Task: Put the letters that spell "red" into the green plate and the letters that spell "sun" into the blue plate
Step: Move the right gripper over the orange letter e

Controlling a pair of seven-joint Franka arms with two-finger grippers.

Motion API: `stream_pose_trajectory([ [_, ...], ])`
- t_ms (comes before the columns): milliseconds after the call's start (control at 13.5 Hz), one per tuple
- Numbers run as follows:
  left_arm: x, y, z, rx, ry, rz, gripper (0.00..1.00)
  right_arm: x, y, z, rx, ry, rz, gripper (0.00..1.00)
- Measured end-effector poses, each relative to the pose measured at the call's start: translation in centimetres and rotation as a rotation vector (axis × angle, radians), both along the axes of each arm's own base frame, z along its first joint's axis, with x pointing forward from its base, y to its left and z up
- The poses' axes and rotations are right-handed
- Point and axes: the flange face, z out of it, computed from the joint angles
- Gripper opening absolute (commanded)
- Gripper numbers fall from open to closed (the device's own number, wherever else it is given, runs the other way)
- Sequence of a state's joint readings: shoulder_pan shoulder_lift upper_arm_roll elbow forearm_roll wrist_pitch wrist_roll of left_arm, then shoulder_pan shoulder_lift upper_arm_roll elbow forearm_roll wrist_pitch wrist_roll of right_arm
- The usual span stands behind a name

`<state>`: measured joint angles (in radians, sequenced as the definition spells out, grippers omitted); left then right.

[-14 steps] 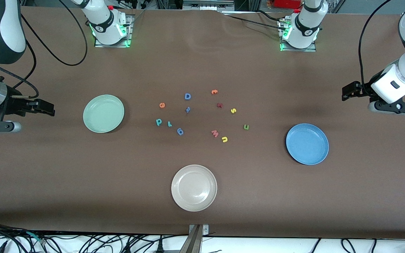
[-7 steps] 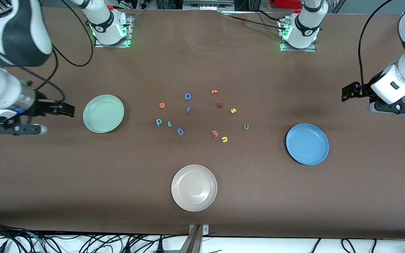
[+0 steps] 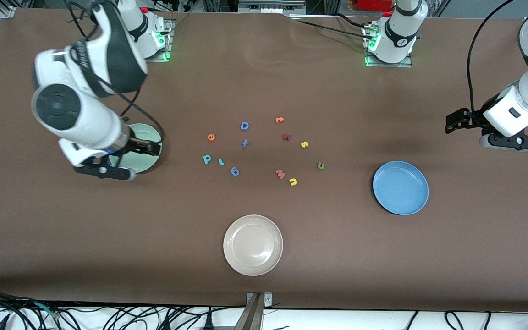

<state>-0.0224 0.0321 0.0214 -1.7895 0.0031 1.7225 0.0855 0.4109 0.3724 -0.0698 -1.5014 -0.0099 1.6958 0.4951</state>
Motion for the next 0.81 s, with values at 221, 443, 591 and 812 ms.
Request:
stream_pose_trajectory([
  [221,0.0,0.0,0.0,0.0,0.0,0.0,1.0,-1.2,3.8,-4.0,0.006,0.004,-0.006,0.99],
  [443,0.0,0.0,0.0,0.0,0.0,0.0,1.0,-3.3,6.7,-8.5,0.015,-0.021,-0.036,0.99],
  [591,0.0,0.0,-0.1,0.0,0.0,0.0,1.0,-5.2,8.3,-11.7,0.019,-0.023,-0.037,0.99],
  [812,0.1,0.0,-0.3,0.0,0.003,-0.001,1.0,-7.8,8.6,-16.2,0.046,-0.01,-0.041,0.99],
])
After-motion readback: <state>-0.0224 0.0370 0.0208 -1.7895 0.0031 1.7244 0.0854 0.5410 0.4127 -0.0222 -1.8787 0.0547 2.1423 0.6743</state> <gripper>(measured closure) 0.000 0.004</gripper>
